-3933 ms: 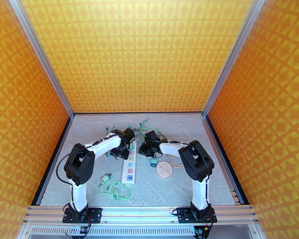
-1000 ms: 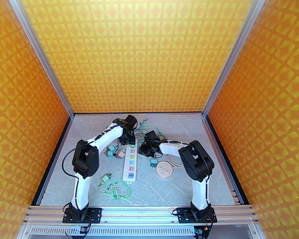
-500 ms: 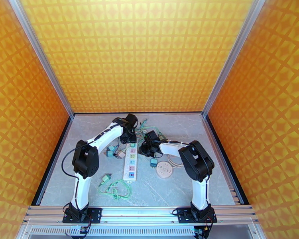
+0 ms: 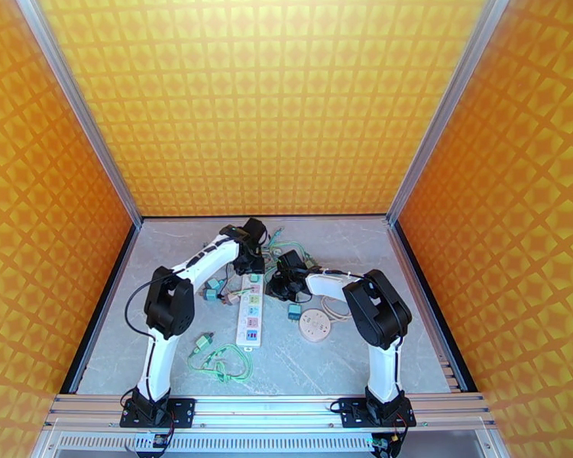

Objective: Pull the plug off the socket

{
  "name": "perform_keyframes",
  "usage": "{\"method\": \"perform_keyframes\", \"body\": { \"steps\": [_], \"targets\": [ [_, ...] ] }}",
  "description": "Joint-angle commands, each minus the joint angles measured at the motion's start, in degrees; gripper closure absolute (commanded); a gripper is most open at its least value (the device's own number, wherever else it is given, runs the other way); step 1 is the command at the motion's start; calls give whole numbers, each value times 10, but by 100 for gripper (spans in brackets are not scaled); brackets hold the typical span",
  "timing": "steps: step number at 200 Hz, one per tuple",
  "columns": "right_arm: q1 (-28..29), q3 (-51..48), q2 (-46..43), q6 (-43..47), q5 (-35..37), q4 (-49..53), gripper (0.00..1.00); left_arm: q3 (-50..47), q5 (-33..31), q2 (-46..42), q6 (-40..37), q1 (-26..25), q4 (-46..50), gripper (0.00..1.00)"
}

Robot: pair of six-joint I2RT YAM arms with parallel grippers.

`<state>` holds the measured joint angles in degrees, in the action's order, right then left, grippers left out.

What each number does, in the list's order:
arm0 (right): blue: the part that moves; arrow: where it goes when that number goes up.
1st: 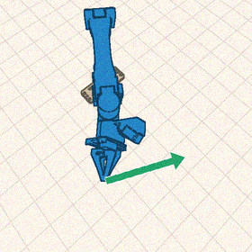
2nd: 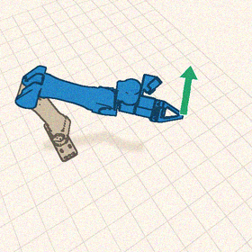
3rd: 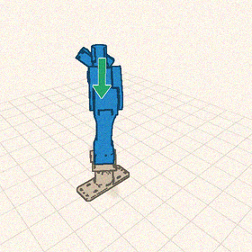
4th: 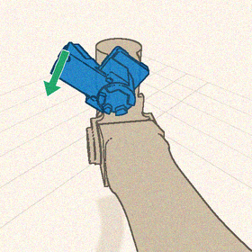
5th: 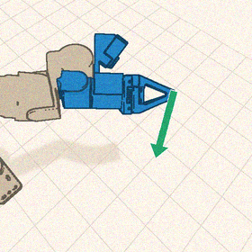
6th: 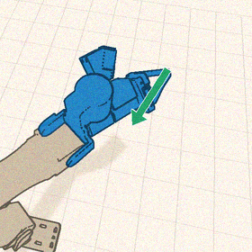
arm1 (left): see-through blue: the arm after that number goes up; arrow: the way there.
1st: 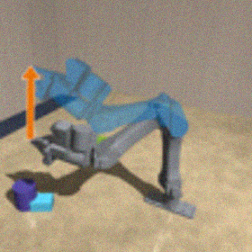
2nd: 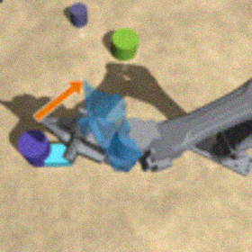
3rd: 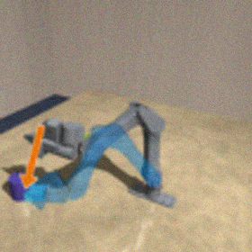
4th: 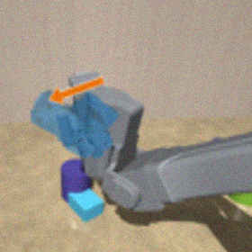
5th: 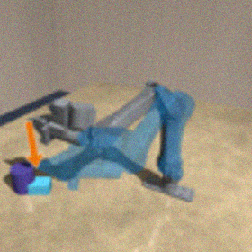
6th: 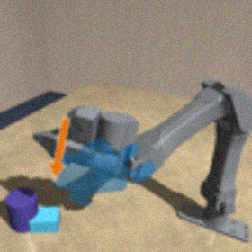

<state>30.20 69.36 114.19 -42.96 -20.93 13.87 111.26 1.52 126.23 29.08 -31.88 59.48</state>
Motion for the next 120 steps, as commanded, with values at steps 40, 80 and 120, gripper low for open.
{"method": "perform_keyframes", "body": {
  "steps": [40,80,120],
  "targets": [
    [-8,-2,-41,8,-6,-27,78,13,0,10,-19,-2,9,79],
    [-20,13,-20,-27,-51,-82,77,-8,0,-12,-21,-6,7,79],
    [-22,44,34,-54,-74,-105,78,-8,0,-19,-20,-13,11,79]
  ]
}}
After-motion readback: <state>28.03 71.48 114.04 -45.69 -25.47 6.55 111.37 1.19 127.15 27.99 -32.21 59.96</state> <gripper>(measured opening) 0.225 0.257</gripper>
